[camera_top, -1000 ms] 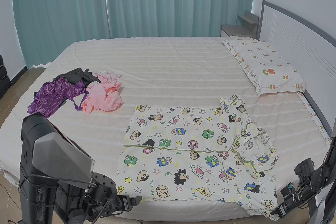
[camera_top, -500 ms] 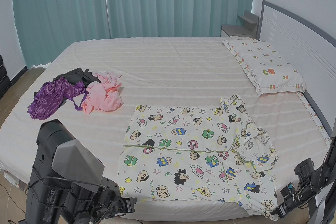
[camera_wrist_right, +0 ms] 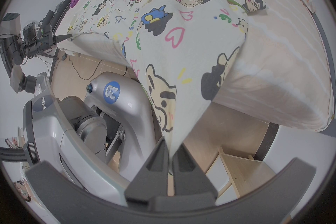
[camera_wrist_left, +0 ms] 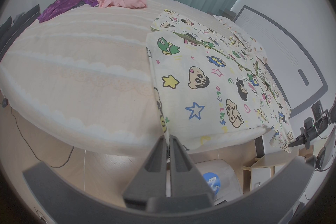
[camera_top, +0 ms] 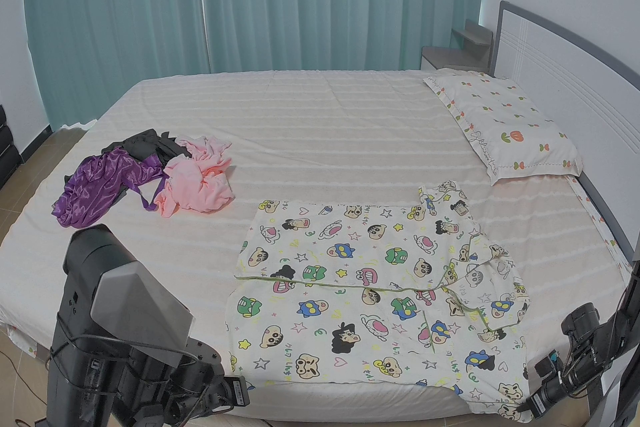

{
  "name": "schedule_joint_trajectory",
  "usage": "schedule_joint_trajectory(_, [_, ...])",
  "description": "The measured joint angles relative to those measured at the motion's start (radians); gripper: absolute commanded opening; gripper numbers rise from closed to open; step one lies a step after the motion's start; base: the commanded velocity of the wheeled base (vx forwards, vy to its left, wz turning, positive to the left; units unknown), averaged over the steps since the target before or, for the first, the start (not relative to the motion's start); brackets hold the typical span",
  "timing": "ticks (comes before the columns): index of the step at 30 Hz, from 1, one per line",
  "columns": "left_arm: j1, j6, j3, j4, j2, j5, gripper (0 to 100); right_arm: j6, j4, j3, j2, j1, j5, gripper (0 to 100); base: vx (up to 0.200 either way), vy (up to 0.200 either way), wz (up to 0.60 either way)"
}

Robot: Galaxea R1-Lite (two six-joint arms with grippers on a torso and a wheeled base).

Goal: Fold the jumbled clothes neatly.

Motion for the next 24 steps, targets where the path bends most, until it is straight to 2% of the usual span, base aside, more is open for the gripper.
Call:
schedule_joint_trajectory(4, [0.001,-0.01,0.011,0.0,-0.023,0.0,0,-0.031,0.044,0.0,-0.021,0.0,0.0,0,0.0,0.0,0.0])
schedule_joint_trajectory(11, [0.007,-0.022,0.013,0.0,-0.042,-0.01,0,-0.034,0.033,0.0,-0.039,0.0,0.015,0,0.0,0.0,0.0])
schedule_joint_trajectory(20, [0.033,-0.062,0.01,0.0,-0.111,-0.061,0,-0.033,0.001,0.0,-0.104,-0.001,0.149,0,0.0,0.0,0.0])
schedule_joint_trajectory(24, [0.044,-0.064,-0.021,0.028,-0.14,-0.063,0,-0.028,-0.001,0.0,-0.144,-0.014,0.168,0,0.0,0.0,0.0])
